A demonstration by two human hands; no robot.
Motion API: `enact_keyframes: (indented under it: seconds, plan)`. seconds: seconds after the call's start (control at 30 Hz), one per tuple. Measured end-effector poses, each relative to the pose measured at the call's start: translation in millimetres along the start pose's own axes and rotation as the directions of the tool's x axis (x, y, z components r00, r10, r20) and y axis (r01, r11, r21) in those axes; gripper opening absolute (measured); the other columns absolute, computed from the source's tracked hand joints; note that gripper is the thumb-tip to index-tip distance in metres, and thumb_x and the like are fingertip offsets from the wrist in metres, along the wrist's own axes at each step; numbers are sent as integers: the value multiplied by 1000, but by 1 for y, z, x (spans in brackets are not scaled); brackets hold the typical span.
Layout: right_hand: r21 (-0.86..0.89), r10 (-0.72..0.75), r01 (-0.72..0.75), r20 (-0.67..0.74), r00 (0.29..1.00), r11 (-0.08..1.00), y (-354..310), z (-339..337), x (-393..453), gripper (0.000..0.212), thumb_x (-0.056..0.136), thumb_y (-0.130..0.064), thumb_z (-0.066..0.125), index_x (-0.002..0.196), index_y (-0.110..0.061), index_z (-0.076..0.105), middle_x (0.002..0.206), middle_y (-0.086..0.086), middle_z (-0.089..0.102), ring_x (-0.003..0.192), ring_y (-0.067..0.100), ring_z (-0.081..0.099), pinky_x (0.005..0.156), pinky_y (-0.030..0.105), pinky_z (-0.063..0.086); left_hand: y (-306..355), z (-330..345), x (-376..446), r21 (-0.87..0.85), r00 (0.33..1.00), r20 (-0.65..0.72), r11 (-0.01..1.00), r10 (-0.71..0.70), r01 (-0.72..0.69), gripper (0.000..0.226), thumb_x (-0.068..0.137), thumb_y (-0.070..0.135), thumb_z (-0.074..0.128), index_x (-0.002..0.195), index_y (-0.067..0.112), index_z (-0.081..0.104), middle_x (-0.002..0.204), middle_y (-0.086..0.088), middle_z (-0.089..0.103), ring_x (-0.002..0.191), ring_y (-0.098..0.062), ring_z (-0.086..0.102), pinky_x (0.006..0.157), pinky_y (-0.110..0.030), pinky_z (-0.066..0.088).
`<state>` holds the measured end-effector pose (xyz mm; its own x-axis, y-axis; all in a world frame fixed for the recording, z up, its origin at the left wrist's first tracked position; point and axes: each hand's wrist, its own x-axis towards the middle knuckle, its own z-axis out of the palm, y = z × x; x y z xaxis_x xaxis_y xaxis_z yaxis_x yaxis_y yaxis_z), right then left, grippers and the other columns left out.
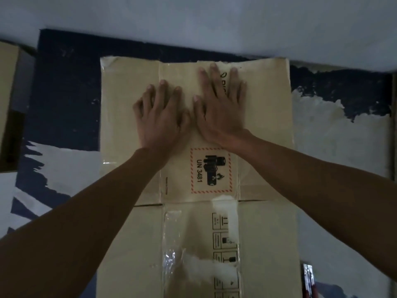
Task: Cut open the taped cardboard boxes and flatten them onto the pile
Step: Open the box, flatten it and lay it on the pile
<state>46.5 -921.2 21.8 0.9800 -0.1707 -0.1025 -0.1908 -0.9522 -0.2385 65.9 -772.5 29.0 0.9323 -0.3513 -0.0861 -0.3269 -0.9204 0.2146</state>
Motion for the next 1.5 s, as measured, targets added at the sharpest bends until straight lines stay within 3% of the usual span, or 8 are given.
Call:
enact_keyframes:
  seconds: [0.1,0.23,0.37,0.6,0.87,1.03,1.3,1.5]
  plan:
    - [-17,0,0,-8,1000,1000,1,0,-2,62,101,-46,24,158,-24,12,166,5,4,150,40,-6,119,58,-2,5,-7,23,22,999,-49,1000,-13,14,51,93,49,42,131,14,46,142,-14,42,121,-36,40,96,-47,32]
    - [-10,12,-12,0,1000,1000,0,-2,5,62,102,-49,23,158,-24,14,166,5,5,150,40,-5,119,59,-2,5,3,36,13,1000,6,1000,8,-8,64,99,45,34,156,21,17,166,-6,8,146,-41,15,120,-54,13]
    - [-16,-32,32,30,999,999,15,-9,4,68,99,-59,24,158,-26,13,166,1,6,152,33,-2,121,55,2,3,2,36,-28,1000,26,1000,6,-6,64,98,47,32,156,23,18,166,-3,8,147,-42,11,120,-56,13]
    - [-8,61,-61,21,998,998,21,-7,4,81,94,-70,25,158,-25,8,166,3,-1,153,22,-4,118,60,-3,4,4,37,-52,998,62,999,-13,16,66,101,48,31,158,22,13,167,-6,4,150,-42,5,122,-53,7]
    - [7,50,-50,18,999,999,21,-12,5,81,94,-67,29,158,-22,8,166,6,0,153,25,-4,117,62,-4,36,20,-131,-14,992,126,1000,-26,28,68,103,45,30,159,10,12,166,-13,3,153,-33,0,123,-52,8]
    - [-22,50,-50,-1,999,999,17,-10,-1,74,97,-61,24,159,-23,9,166,9,2,153,26,-2,119,59,-3,32,24,-131,32,995,99,999,-13,10,70,103,47,30,159,11,10,166,-14,1,153,-34,-2,123,-54,5]
    - [-11,148,-148,67,987,989,0,14,-209,62,103,-48,20,159,-22,9,166,10,-2,152,30,-4,120,56,8,32,28,-133,-15,1000,22,1000,-9,10,68,104,48,26,159,12,9,167,-11,1,153,-31,-3,123,-53,4]
    - [-51,182,-177,117,976,983,-8,20,-261,69,100,-53,28,159,-25,5,166,9,-6,152,31,-8,120,57,1,23,34,-142,-101,990,-137,994,14,-28,53,103,33,38,151,8,39,160,-12,31,149,-31,24,121,-50,20]
